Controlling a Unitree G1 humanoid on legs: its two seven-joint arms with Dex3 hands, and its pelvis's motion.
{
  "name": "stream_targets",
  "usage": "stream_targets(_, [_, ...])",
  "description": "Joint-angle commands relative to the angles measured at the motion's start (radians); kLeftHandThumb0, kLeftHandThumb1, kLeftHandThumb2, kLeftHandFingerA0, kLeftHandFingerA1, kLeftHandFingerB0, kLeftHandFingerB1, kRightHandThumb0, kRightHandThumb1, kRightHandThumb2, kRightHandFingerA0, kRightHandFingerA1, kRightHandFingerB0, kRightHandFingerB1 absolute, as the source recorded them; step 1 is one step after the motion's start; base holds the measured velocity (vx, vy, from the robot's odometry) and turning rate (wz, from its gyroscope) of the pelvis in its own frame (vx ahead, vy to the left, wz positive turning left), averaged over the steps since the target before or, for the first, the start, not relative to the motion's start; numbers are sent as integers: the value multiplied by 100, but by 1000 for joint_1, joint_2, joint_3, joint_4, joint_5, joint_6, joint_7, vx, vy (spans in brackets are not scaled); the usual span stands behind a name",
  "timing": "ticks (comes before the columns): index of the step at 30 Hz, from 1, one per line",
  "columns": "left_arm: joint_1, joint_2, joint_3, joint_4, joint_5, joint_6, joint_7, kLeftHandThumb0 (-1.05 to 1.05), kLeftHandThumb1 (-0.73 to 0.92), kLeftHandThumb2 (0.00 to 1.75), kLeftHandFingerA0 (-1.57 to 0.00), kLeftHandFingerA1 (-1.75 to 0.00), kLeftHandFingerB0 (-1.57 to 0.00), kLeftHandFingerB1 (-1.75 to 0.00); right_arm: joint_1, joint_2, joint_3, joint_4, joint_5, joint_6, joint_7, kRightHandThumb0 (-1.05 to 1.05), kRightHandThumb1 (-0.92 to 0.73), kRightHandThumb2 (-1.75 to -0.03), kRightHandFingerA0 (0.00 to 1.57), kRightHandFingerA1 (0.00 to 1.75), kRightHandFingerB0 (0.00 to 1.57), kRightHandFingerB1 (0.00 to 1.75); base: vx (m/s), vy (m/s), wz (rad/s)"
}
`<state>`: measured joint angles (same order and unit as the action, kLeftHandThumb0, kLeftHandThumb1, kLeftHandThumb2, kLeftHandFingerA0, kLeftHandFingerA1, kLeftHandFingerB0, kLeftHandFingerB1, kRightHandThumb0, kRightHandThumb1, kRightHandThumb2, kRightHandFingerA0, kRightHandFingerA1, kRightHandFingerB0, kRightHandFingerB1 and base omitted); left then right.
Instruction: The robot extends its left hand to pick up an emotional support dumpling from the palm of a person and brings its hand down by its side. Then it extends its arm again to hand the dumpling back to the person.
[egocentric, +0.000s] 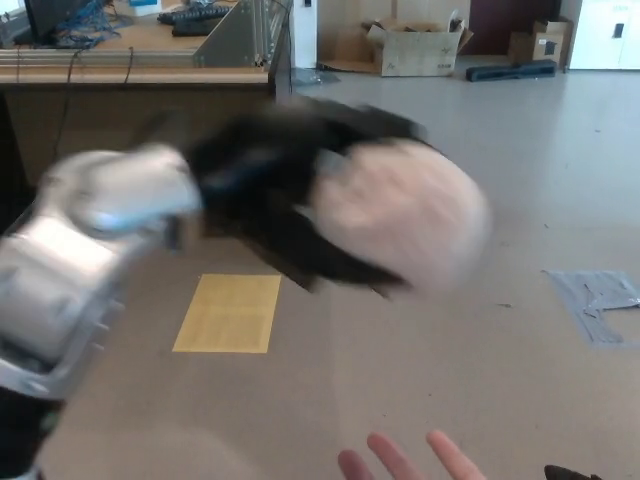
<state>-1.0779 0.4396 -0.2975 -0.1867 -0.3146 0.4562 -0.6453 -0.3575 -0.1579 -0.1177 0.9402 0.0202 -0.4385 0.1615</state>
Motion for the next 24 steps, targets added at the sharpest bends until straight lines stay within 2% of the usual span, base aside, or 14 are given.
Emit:
stream_targets(1, [-30,6,-89,-102,102,-17,-57,-21,63,59,-110,-88,-94,-54,-33,-20,0,19,-12,27,-30,-66,-51,-82,49,54,20,41,0,0,0])
stream_targets(2, [-28,10,-98,-111,104,-11,-67,-19,64,59,-108,-92,-92,-54,-37,-21,-5,23,0,22,-9,-53,-62,-59,53,47,27,30,0,0,0])
stream_targets(4, [-29,16,-106,-116,109,-6,-79,-19,64,59,-108,-92,-92,-54,-48,-19,-13,30,17,18,19,-53,-62,-59,53,47,27,30,0,0,0])
stream_targets(6, [-25,29,-125,-138,126,11,-93,-21,65,58,-109,-96,-93,-53,-54,-11,-23,55,32,2,40,-46,-64,-59,59,55,26,30,0,0,0])
stream_targets(7, [-22,35,-135,-151,131,26,-97,-22,65,58,-109,-93,-93,-52,-48,-12,-16,59,20,1,30,-45,-64,-59,63,66,24,30,0,0,0])
stream_targets(8, [-17,39,-148,-163,138,31,-103,-19,63,59,-108,-89,-92,-53,-37,-12,-10,65,10,-21,31,-49,-53,-78,70,87,19,41,0,0,0])
stream_targets(9, [-19,38,-158,-168,139,36,-111,-18,64,59,-104,-83,-90,-54,-32,-16,-2,67,-1,-51,34,-47,-70,-61,75,101,34,35,0,0,0])
stream_targets(11, [-41,40,-177,-160,151,37,-134,-19,65,59,-104,-84,-89,-53,-41,-22,10,63,-14,-73,29,-49,-69,-59,71,108,37,36,0,0,0])
stream_targets(14, [-44,38,-175,-156,159,36,-143,-19,65,59,-104,-84,-89,-53,-48,-22,13,70,-12,-77,28,-49,-69,-59,71,108,37,36,0,0,0])
stream_targets(15, [-28,46,-182,-159,159,23,-159,-21,67,60,-104,-94,-86,-52,-44,-26,37,55,-50,-22,-13,-46,-72,-63,70,97,53,46,0,0,0])
stream_targets(16, [-25,54,-194,-159,169,19,-175,-21,67,60,-103,-91,-88,-52,-37,-34,70,38,-102,-13,-64,-49,-77,-63,51,53,46,41,0,0,0])
stream_targets(18, [-30,57,-197,-150,181,8,-185,-19,66,60,-102,-84,-89,-52,-47,-35,84,45,-115,-46,-86,-47,-77,-63,52,49,47,40,0,0,0])
stream_targets(23, [-28,50,-190,-144,196,3,-199,-19,66,60,-102,-84,-89,-52,-53,-36,94,52,-114,-59,-100,-47,-77,-63,52,49,47,40,0,0,0])
stream_targets(24, [-35,50,-200,-144,207,22,-201,-19,67,60,-104,-78,-88,-51,-71,-61,145,56,-201,-2,-176,-56,-78,-63,66,67,60,50,0,0,0])
